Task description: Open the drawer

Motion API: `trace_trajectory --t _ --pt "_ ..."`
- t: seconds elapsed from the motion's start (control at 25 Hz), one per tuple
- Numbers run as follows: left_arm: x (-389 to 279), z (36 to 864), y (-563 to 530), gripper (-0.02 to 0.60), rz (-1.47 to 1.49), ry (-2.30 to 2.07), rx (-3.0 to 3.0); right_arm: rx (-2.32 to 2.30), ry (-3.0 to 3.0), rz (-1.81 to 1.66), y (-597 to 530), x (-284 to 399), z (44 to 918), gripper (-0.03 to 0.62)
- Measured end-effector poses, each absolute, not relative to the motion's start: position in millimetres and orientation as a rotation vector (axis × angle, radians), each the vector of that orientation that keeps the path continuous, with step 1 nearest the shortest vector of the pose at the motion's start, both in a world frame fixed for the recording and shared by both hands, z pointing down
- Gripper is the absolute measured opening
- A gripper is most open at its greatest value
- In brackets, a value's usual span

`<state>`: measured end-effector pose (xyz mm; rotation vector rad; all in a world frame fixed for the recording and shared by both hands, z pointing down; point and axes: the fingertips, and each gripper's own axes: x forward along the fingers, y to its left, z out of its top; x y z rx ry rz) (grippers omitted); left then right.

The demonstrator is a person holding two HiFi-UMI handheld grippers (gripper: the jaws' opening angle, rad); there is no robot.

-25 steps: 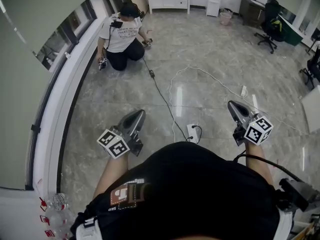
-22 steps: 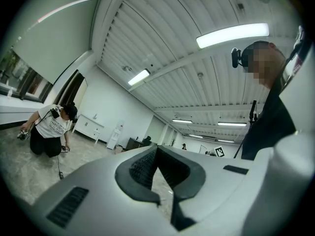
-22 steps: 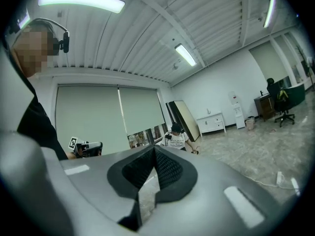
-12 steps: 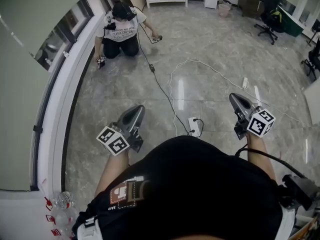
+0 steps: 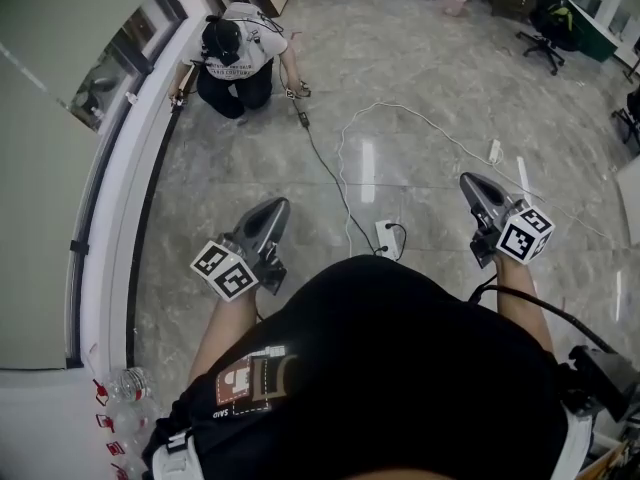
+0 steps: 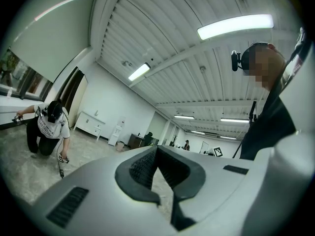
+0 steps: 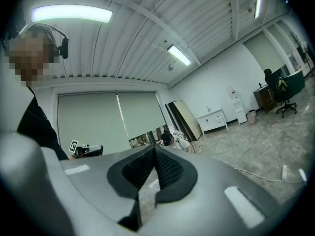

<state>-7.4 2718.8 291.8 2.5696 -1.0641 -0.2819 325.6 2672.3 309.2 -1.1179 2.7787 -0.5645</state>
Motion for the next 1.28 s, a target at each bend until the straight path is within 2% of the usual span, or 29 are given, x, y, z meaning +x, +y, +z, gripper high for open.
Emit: trace_trajectory --t 0.28,0.6,1.28 --pt "35.4 299.2 2706.9 -0.012 -0.213 -1.045 2.568 -1.093 2.769 -0.631 2655.4 357.6 329.4 -0.005" --pt "34.9 324.5 2676.1 -0.012 -0.207 -0.993 2.551 -1.134 2.787 -0.670 2635.1 353.2 356.4 -0.005" --pt "-145.3 327.9 2472.9 -0.012 -0.248 -0.749 2.595 -1.437 2.694 -0.622 2502.0 190.6 326.8 -0.005"
